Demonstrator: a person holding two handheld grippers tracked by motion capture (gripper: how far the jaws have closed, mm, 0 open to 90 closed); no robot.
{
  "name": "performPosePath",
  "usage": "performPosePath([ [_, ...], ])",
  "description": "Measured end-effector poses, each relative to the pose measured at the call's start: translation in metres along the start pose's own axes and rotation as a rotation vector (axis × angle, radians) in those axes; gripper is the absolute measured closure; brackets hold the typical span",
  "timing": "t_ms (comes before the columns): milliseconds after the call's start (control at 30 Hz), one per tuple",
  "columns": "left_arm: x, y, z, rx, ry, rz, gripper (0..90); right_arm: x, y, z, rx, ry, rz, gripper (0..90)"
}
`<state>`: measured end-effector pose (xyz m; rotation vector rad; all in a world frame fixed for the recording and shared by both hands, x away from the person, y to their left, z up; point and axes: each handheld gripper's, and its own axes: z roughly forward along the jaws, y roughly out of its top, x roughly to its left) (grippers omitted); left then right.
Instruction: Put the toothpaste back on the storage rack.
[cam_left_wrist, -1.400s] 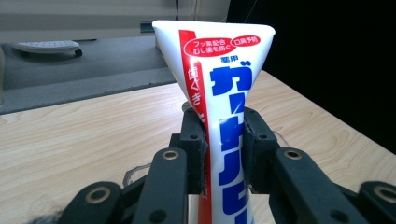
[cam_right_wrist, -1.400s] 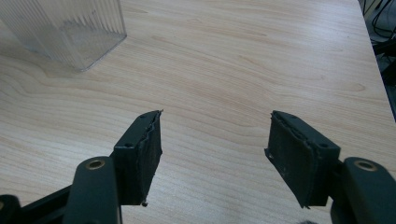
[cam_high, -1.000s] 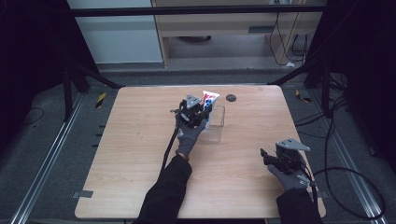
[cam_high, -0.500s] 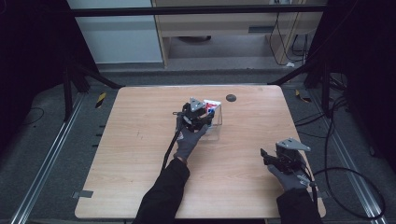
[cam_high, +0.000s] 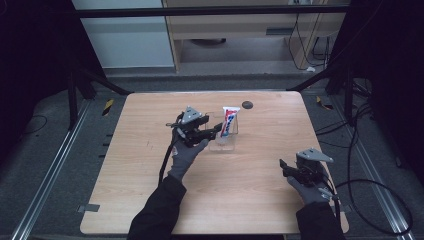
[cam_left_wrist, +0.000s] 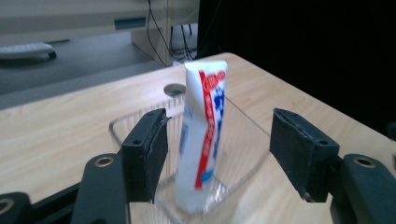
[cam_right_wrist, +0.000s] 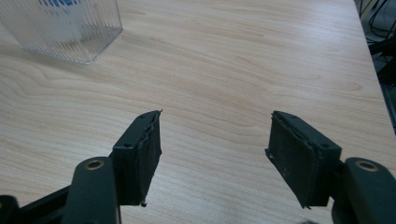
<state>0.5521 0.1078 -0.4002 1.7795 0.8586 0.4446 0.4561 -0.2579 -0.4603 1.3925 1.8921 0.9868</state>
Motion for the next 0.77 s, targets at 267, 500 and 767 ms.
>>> performPosePath([
  [267, 0.006, -0.023, -0.041, 0.095, 0.068, 0.050, 35.8, 0.001, -0.001, -0.001, -0.002, 0.002, 0.003, 33.5],
  [500, 0.011, -0.043, -0.071, 0.137, 0.087, 0.055, 34.1, -0.002, -0.002, -0.004, -0.012, -0.014, 0.007, 31.8],
  [767, 0.026, -0.069, -0.097, 0.189, 0.116, 0.003, 34.2, -0.004, -0.004, -0.006, -0.022, -0.016, 0.015, 29.3],
])
